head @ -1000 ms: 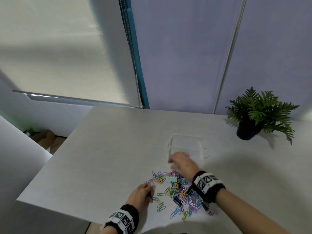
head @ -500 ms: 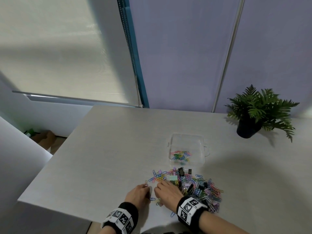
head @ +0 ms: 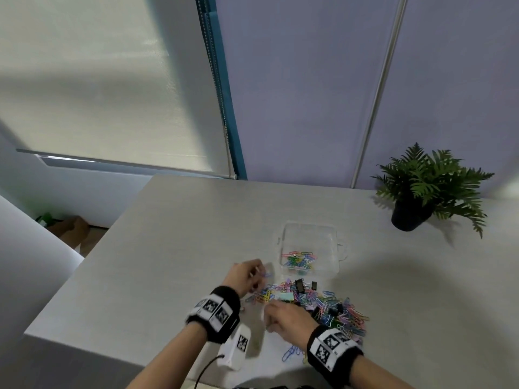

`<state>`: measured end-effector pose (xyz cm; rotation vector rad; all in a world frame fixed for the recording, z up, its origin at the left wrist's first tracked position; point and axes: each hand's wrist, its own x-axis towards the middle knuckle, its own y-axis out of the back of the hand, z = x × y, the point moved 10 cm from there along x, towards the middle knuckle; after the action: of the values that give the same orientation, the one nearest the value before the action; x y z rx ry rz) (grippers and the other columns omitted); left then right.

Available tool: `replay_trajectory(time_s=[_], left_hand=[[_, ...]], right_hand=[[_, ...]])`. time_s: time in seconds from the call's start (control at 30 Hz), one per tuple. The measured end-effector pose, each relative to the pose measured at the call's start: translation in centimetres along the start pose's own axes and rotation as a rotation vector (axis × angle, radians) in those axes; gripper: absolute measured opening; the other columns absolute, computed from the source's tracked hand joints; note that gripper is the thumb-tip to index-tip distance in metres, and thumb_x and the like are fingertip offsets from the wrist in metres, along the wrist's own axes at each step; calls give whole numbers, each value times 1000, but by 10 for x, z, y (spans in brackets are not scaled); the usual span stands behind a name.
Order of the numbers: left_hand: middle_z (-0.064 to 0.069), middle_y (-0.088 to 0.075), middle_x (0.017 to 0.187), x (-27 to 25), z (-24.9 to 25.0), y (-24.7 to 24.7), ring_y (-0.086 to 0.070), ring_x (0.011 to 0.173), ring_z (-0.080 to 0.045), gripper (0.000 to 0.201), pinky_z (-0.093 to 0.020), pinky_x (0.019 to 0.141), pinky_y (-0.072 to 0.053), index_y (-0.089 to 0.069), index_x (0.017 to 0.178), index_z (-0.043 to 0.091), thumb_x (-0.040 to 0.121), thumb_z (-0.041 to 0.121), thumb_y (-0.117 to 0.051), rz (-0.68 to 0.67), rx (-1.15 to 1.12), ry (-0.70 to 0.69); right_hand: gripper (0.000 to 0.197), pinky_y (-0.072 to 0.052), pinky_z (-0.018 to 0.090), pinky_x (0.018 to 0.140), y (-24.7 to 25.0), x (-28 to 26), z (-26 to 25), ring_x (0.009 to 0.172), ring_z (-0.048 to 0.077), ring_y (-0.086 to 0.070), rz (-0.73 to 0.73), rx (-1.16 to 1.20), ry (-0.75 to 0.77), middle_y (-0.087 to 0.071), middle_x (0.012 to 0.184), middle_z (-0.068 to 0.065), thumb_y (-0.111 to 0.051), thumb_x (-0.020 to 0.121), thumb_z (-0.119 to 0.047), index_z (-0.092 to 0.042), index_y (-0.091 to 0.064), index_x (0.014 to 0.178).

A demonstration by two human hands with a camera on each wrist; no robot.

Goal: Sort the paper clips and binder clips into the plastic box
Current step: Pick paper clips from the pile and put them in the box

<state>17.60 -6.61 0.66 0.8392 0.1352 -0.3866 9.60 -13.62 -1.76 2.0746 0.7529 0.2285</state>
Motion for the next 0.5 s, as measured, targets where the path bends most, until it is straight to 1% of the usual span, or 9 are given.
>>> replay_trajectory(time_s=[0.07,0.13,0.17,0.23,0.3,0.33,0.37,0.43,0.5], left_hand=[[-2,-65,73,24,20,1,-58,53,-7,16,-14,51,-51,-54,83,14,92,2,-47,7,-71,-17],[-6,-64,75,47,35,0,-57,54,-8,14,-14,51,-50,-54,84,12,92,2,-47,20,-94,-15],[-7,-63,74,58,39,-2,-56,53,-8,13,-15,52,-51,-55,85,11,91,1,-48,20,-98,-5],[-11,-64,75,74,44,-10,-57,54,-11,10,-20,59,-53,-59,90,5,90,-1,-50,-19,-75,21],[-19,-68,92,82,48,-20,-61,68,-18,17,-27,73,-54,-62,103,0,88,0,-54,-100,-24,18],[-18,-68,103,82,50,-24,-62,78,-19,22,-28,81,-53,-61,109,1,87,1,-56,-136,11,1],[-15,-67,111,81,52,-23,-62,89,-20,27,-26,86,-49,-60,113,4,87,3,-58,-153,48,-25],[-10,-65,117,73,53,-14,-62,104,-20,30,-22,92,-44,-59,118,7,87,4,-57,-136,85,-86],[-9,-67,115,62,49,-4,-63,104,-18,30,-15,87,-45,-59,117,7,88,2,-54,-120,63,-134]], right_hand=[[5,-42,24,75,15,-6,27,81,11,-51,24,214,-147,-54,87,-5,-60,85,-13,-12,-56,88],[9,-51,26,69,33,-15,52,70,12,-58,86,465,-256,-60,77,0,-60,83,-4,-11,-56,81],[13,-52,25,65,43,-20,64,64,12,-60,130,547,-301,-61,73,3,-59,83,0,-11,-56,78],[15,-51,19,60,65,-27,87,57,8,-60,230,620,-368,-63,70,4,-60,83,2,-12,-56,77],[14,-50,17,56,84,-30,107,57,12,-60,327,686,-415,-64,70,7,-61,81,3,-10,-58,77],[14,-49,15,54,93,-29,117,58,14,-59,369,700,-433,-64,70,8,-61,81,4,-9,-58,77],[12,-49,14,54,101,-28,125,60,16,-59,406,702,-444,-64,70,8,-61,80,5,-7,-59,78],[9,-49,14,56,115,-22,138,62,16,-60,442,657,-462,-65,71,8,-61,80,4,-5,-60,80],[12,-49,14,57,126,-12,147,63,13,-61,453,591,-470,-65,73,7,-61,80,3,-8,-60,78]])
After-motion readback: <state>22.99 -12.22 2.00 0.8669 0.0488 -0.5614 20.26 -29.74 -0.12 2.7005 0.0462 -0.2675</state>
